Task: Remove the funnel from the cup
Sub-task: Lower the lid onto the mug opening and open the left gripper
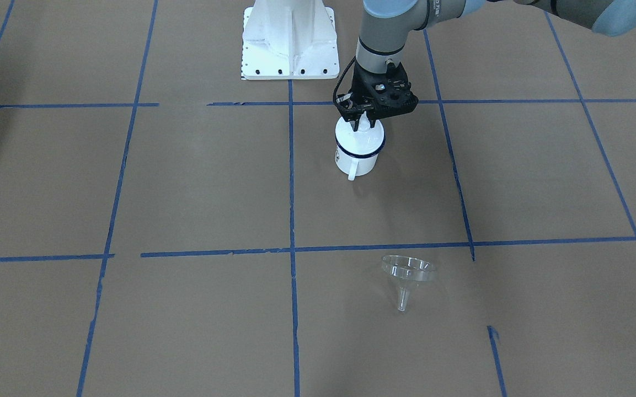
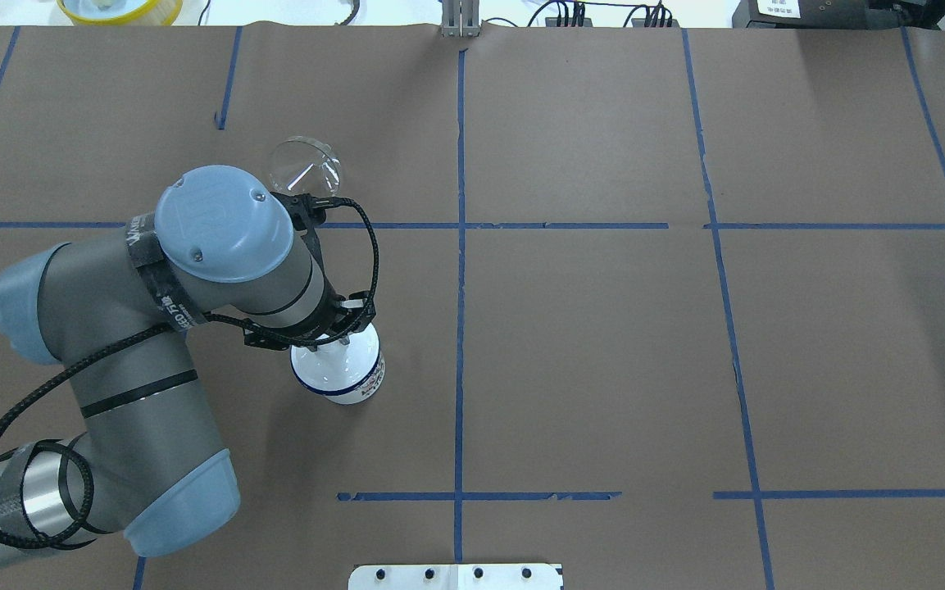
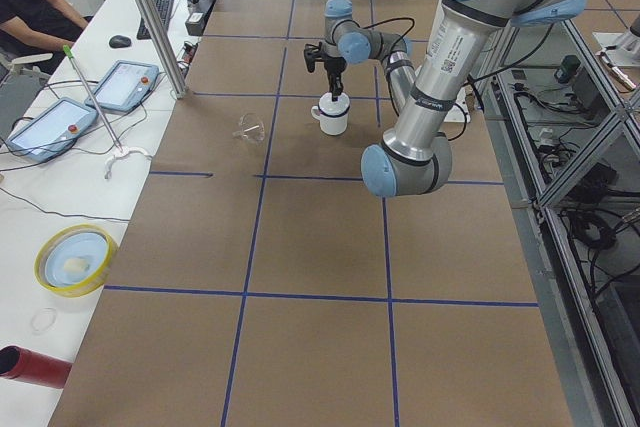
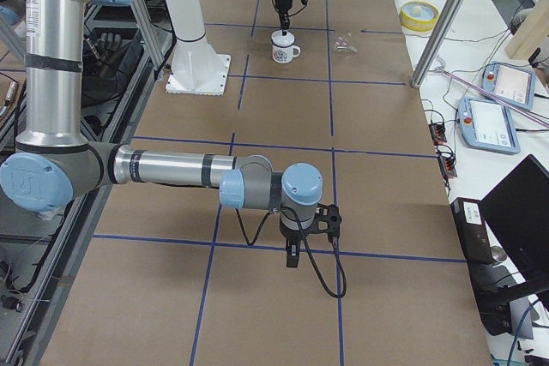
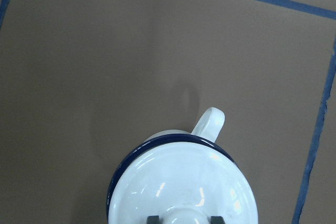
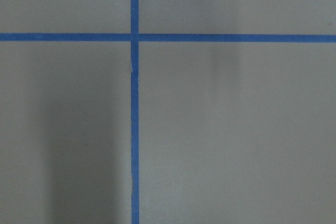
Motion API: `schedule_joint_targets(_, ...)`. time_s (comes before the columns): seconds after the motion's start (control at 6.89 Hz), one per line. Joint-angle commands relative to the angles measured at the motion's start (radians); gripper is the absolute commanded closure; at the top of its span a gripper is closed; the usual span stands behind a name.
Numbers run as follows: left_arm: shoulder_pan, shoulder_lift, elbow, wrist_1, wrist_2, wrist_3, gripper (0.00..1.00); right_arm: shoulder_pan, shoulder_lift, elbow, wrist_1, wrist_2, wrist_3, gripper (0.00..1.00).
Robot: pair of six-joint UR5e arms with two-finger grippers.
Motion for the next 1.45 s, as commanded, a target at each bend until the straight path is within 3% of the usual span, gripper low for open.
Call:
schedule_joint_targets(0.0, 0.000, 0.001, 0.000, 0.000, -0.001, 0.001, 1.00, 0.000, 0.000, 0.000, 0.000, 0.000, 0.000, 0.00)
schedule_joint_targets(0.73, 0.000, 0.001, 0.006, 0.000, -0.001, 0.002, 1.00, 0.000, 0.000, 0.000, 0.000, 0.000, 0.000, 0.00)
schedule_joint_targets(0.87, 0.000, 0.001, 0.008, 0.000, -0.001, -0.001, 0.57, 0.000, 0.000, 0.000, 0.000, 0.000, 0.000, 0.00)
schedule_joint_targets(1.02, 0.000, 0.001, 0.006, 0.000, -0.001, 0.001, 0.24, 0.000, 0.000, 0.000, 0.000, 0.000, 0.000, 0.00)
schedule_joint_targets(1.16, 0.000, 0.001, 0.006, 0.000, -0.001, 0.002, 0.02, 0.000, 0.000, 0.000, 0.000, 0.000, 0.000, 0.00)
schedule_joint_targets(1.31, 0.000, 0.001, 0.006, 0.000, -0.001, 0.002, 0.00, 0.000, 0.000, 0.000, 0.000, 0.000, 0.000, 0.00)
